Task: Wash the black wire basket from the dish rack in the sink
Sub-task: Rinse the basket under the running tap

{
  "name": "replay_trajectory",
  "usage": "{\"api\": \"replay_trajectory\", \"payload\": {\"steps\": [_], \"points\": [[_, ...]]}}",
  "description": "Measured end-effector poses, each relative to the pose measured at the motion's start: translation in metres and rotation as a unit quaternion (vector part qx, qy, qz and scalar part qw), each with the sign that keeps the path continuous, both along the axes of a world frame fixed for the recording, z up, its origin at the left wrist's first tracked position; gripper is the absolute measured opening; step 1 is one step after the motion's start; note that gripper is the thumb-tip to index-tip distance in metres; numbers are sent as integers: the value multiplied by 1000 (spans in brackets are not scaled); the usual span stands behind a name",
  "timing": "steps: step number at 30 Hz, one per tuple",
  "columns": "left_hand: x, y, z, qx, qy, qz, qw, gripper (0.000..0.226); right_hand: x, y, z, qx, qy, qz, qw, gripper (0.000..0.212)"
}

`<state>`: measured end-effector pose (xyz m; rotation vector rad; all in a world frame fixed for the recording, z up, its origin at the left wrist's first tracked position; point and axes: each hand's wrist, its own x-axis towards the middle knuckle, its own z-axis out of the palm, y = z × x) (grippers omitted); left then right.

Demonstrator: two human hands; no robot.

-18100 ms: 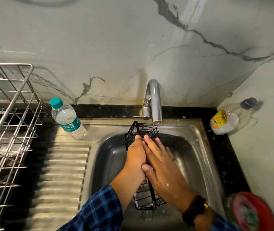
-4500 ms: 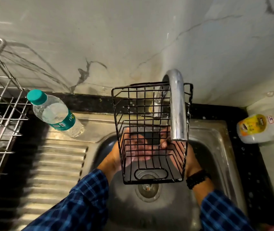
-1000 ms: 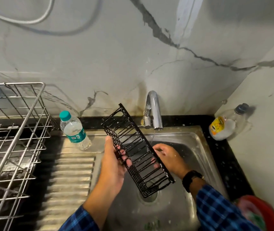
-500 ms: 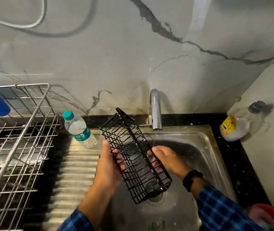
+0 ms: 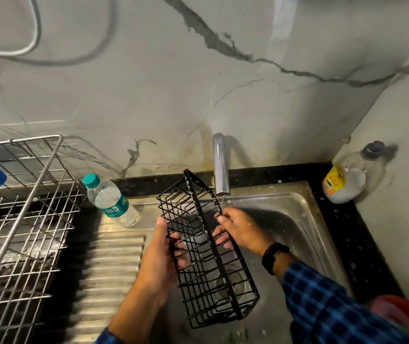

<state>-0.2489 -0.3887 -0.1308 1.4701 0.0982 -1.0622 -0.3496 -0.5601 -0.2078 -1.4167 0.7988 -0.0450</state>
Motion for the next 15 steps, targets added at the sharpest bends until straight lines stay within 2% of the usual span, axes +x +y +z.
{"api": "replay_trajectory", "payload": {"steps": [3, 5, 8, 11, 13, 15], "points": [[-1, 3, -1, -7, 14, -17, 1000, 55, 7, 1, -5, 5, 12, -68, 998, 27], [-3, 5, -1, -12, 10, -38, 999, 58, 11, 1, -7, -21, 23, -112, 993, 24], [-7, 4, 0, -16, -1, -49, 999, 61, 17, 2, -7, -70, 52, -101, 991, 23], [-9, 2, -1, -12, -7, -48, 999, 62, 19, 2, -9, -64, 82, -106, 989, 30], [-6, 3, -3, -9, -8, -49, 999, 62, 18, 2, -10, -34, 64, -120, 990, 32], [-4, 4, -4, -6, -10, -49, 999, 62, 16, 3, -9, -41, 43, -90, 994, 25]]}}
